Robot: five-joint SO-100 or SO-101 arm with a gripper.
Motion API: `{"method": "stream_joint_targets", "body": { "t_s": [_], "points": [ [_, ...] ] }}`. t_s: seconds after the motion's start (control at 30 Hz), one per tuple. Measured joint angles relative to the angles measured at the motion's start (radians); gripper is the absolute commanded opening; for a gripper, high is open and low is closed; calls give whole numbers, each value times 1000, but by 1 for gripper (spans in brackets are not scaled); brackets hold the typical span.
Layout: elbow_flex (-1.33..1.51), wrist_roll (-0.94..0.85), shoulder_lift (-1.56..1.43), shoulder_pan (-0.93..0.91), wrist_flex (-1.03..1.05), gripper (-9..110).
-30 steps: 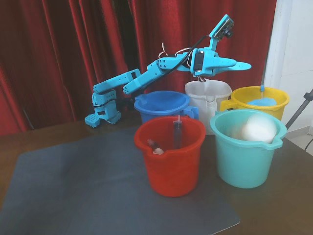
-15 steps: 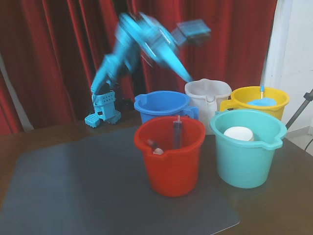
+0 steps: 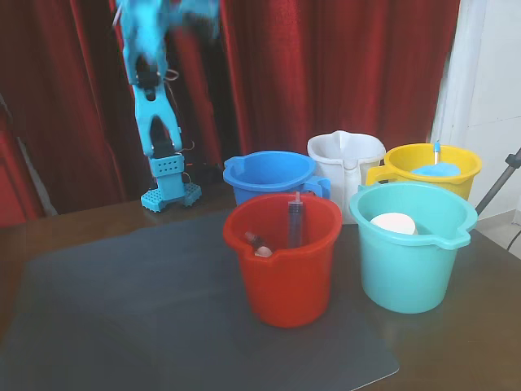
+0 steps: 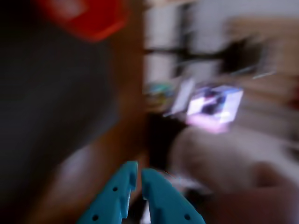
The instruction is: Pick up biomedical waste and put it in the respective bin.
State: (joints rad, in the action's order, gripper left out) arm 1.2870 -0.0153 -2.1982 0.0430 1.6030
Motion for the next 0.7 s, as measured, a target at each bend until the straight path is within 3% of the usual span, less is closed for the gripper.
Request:
{"method": "stream_joint_targets", "body": {
  "t_s": [0.17,0.27,0.5,0.7],
  "points": [
    [736,0,-413,-20,-239,0],
    [1292,-14,-861,-51,-472,0],
    [1571,0,-900,-43,-520,1],
    [1647,-5,-946,-48,-520,0]
  ]
}}
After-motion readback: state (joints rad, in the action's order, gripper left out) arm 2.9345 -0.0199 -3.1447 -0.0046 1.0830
